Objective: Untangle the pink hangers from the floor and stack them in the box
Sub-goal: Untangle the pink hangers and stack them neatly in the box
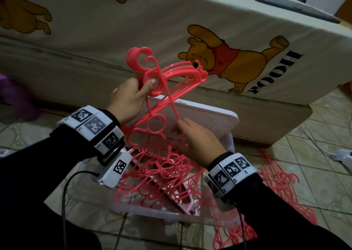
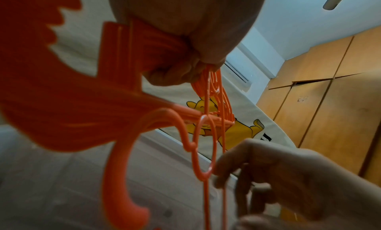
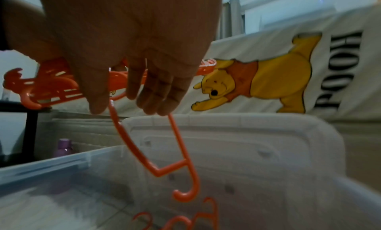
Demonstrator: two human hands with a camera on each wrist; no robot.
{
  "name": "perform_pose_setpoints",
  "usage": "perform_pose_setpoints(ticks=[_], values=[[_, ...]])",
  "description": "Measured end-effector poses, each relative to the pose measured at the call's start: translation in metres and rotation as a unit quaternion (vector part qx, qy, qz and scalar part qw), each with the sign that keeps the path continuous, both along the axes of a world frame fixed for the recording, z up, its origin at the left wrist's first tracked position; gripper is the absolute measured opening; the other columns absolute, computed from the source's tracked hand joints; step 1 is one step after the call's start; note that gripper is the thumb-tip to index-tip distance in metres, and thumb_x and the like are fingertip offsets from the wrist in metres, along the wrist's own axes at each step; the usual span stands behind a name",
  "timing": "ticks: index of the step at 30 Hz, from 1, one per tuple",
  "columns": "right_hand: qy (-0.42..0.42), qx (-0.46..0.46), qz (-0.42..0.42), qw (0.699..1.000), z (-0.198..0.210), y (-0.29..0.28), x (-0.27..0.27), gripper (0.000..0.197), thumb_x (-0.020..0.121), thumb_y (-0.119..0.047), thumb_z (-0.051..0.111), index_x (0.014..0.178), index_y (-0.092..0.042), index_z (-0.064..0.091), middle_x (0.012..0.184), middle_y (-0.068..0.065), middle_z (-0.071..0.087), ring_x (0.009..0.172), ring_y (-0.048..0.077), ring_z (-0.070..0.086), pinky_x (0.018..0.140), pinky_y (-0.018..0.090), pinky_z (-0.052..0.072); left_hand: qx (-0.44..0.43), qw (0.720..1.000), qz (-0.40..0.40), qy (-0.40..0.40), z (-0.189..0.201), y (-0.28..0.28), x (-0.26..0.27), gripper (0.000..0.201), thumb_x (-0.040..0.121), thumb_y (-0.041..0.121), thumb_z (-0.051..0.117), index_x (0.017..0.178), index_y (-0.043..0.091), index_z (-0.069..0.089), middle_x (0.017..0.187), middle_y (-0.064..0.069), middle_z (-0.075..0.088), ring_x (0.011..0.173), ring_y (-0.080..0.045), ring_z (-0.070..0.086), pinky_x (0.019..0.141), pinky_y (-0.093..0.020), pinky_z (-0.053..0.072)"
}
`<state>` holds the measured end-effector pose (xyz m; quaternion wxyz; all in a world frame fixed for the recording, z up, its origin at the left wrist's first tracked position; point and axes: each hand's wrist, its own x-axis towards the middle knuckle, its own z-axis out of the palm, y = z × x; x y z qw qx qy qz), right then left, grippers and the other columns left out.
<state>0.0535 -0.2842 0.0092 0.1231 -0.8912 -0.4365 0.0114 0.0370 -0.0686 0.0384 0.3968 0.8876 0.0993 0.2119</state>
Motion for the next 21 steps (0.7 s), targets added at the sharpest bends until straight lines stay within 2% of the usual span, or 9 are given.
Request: perform_pose_setpoints(ticks=[4,6,8,12,14,16,17,19,21], values=[[0.094,0.040,-0.035,0.994,-0.010,0.014,-0.006,0.039,0.082,-0.032,0.069,0.112,-0.016,0.050,0.113,0.002,0.059,0.099,0.023,0.059,0.078,0.035,0.048,-0.049,0.998,-0.031,-0.012,-0.005,-0.014,-0.001,0.028,0.098,0.036,0.047,0.095,0.012,0.060,0.065,0.004,0.054,0.056,-0.002,0.049,0.057,-0.024,0.035],[0.158,0.059,-0.059,0.984,-0.015,0.018,-0.003,0.037,0.081,-0.028,0.071,0.106,-0.016,0.047,0.101,0.002,0.065,0.091,0.022,0.062,0.077,0.037,0.050,-0.066,0.997,-0.023,-0.017,-0.007,-0.018,-0.001,0.024,0.099,0.034,0.047,0.088,0.015,0.057,0.055,0.011,0.048,0.045,0.005,0.049,0.046,-0.012,0.033],[0.191,0.068,-0.077,0.976,-0.019,0.020,0.000,0.034,0.080,-0.023,0.073,0.098,-0.019,0.044,0.086,-0.004,0.063,0.081,0.018,0.062,0.073,0.037,0.051,-0.118,0.993,-0.013,-0.007,-0.008,-0.017,0.000,0.027,0.099,0.036,0.046,0.078,0.019,0.053,0.043,0.013,0.041,0.035,0.004,0.043,0.043,-0.018,0.033],[0.122,0.066,-0.062,0.988,-0.018,0.016,0.008,0.017,0.082,-0.019,0.068,0.092,-0.017,0.055,0.086,0.002,0.067,0.083,0.025,0.063,0.071,0.037,0.050,-0.169,0.986,-0.007,0.000,-0.006,-0.005,0.004,0.029,0.098,0.040,0.047,0.080,0.018,0.054,0.037,0.010,0.041,0.036,-0.003,0.038,0.045,-0.030,0.028],[0.091,0.083,-0.049,0.991,-0.012,0.009,0.014,0.013,0.080,-0.016,0.067,0.092,-0.016,0.060,0.089,0.003,0.068,0.086,0.025,0.063,0.073,0.038,0.051,-0.152,0.988,-0.004,-0.006,-0.002,0.002,0.004,0.028,0.096,0.040,0.050,0.088,0.014,0.058,0.038,0.010,0.044,0.036,-0.002,0.041,0.044,-0.027,0.031],[0.055,0.097,-0.045,0.993,-0.002,0.000,0.022,0.012,0.080,-0.012,0.066,0.091,-0.016,0.064,0.090,0.003,0.067,0.086,0.024,0.063,0.074,0.037,0.050,-0.131,0.991,-0.010,-0.016,0.002,0.009,0.003,0.028,0.091,0.044,0.056,0.085,0.017,0.061,0.053,0.015,0.056,0.045,0.008,0.049,0.051,-0.016,0.037],[0.039,0.106,-0.050,0.992,0.003,-0.005,0.027,0.011,0.081,-0.011,0.066,0.091,-0.015,0.066,0.090,0.004,0.068,0.086,0.024,0.063,0.074,0.036,0.050,-0.131,0.991,-0.016,-0.014,0.004,0.012,0.002,0.031,0.086,0.051,0.059,0.084,0.020,0.063,0.066,0.013,0.062,0.056,0.010,0.054,0.060,-0.016,0.041],[0.013,0.138,-0.066,0.988,0.012,-0.016,0.037,0.010,0.081,-0.009,0.067,0.090,-0.011,0.070,0.090,0.008,0.070,0.084,0.026,0.064,0.075,0.035,0.050,-0.140,0.990,-0.024,-0.007,0.008,0.016,-0.001,0.043,0.074,0.064,0.060,0.086,0.023,0.065,0.083,0.003,0.070,0.076,-0.003,0.063,0.076,-0.025,0.047],[-0.009,0.171,-0.088,0.981,0.019,-0.027,0.047,0.009,0.081,-0.007,0.068,0.089,-0.008,0.071,0.087,0.010,0.070,0.080,0.026,0.064,0.075,0.036,0.050,-0.139,0.990,-0.019,-0.019,0.012,0.020,-0.004,0.051,0.068,0.071,0.056,0.085,0.023,0.064,0.078,0.006,0.067,0.069,0.004,0.061,0.070,-0.015,0.045]])
